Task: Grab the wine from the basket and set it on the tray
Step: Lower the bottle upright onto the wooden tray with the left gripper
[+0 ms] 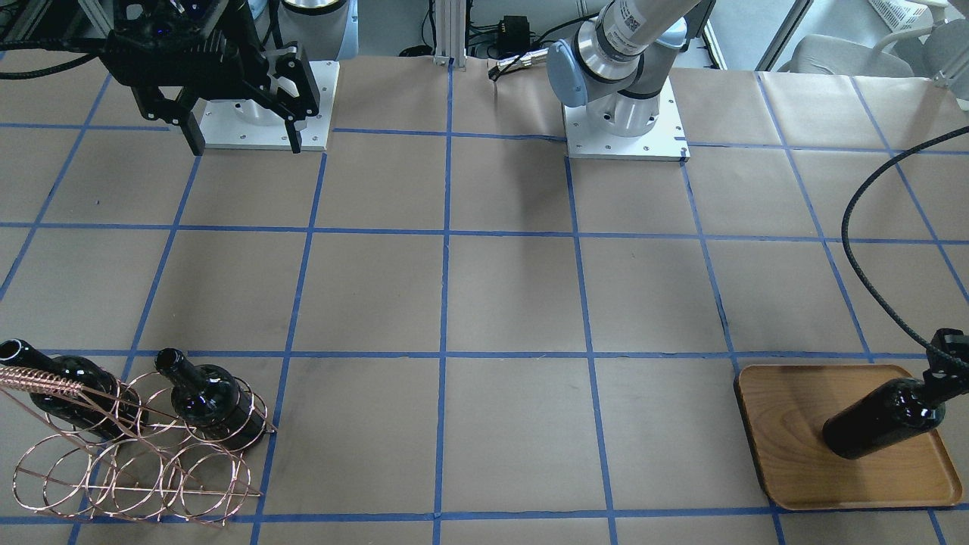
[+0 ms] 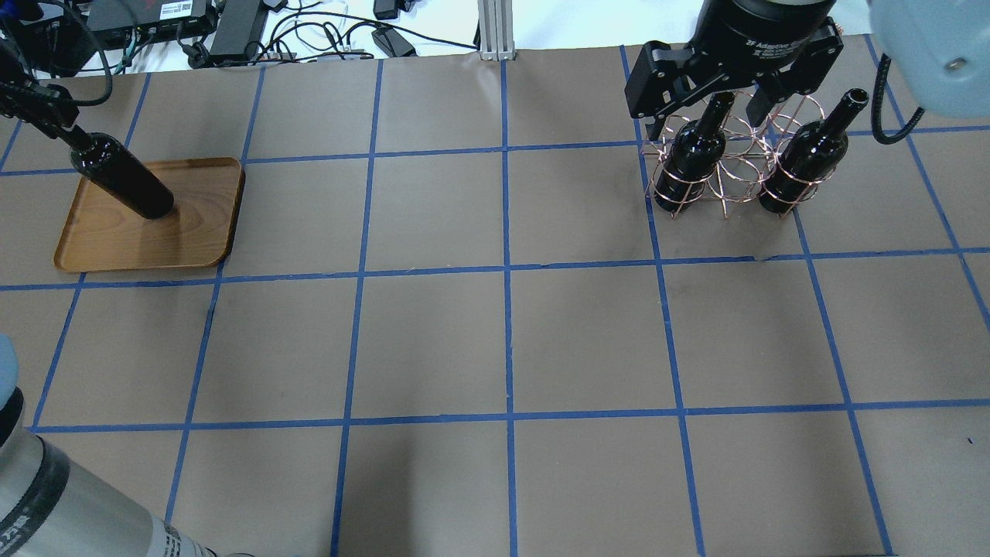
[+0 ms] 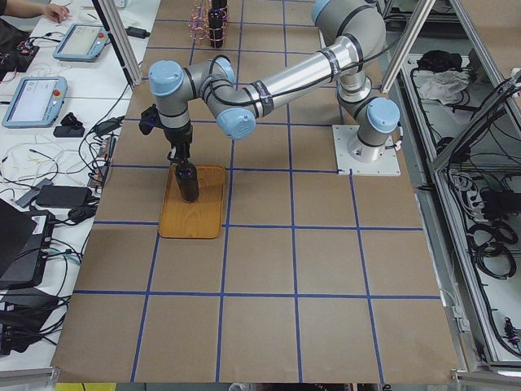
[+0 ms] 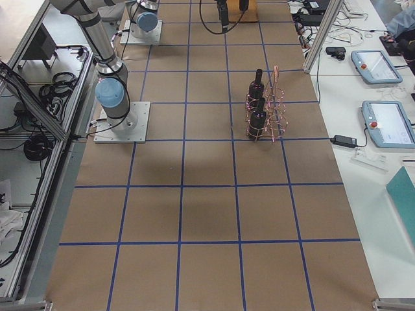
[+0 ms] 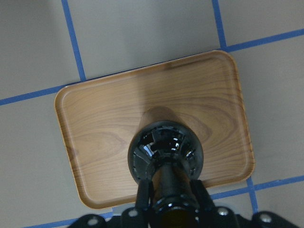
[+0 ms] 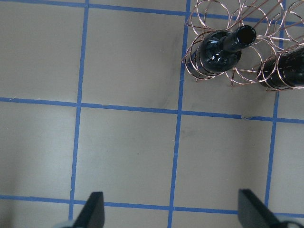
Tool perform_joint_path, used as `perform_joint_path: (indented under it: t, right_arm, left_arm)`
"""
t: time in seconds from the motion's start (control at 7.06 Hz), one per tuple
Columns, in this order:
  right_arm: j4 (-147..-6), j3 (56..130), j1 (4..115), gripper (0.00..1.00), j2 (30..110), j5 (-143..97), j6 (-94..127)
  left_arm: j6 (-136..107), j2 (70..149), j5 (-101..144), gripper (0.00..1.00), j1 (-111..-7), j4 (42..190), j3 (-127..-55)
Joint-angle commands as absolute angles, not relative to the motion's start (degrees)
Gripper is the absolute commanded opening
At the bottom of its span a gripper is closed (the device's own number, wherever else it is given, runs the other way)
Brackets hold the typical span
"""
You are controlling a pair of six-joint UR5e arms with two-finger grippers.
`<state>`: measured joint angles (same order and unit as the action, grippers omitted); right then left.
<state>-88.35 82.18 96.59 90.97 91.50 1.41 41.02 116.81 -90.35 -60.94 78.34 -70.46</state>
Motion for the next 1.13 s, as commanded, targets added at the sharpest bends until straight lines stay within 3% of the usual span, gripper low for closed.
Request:
perform_joint_path:
  t: [0.0,0.42,0.71,0.99]
  right_arm:
    - [-88.3,82.2,96.7,1.0,91.0,91.5,1.4]
    - [-88.3,82.2,96.7,1.0,91.0,91.5,1.4]
    - [-88.4,82.2,96.7,1.0,91.0,91.4,1.4]
    - [-88.4,82.2,96.6,1.0,91.0,91.3,1.4]
  left_arm:
    - [41.0,117.2,-90.4,0.29,-60.9,78.2,-70.5]
    - [41.0,116.6,-90.4,0.87,-59.4,78.1,-70.9]
    - [40.1,113.0,-90.4,1.0,-60.5,83.3,-71.5]
    - [26.3,107.0,-92.0,1.0,-64.0,89.3,-72.9]
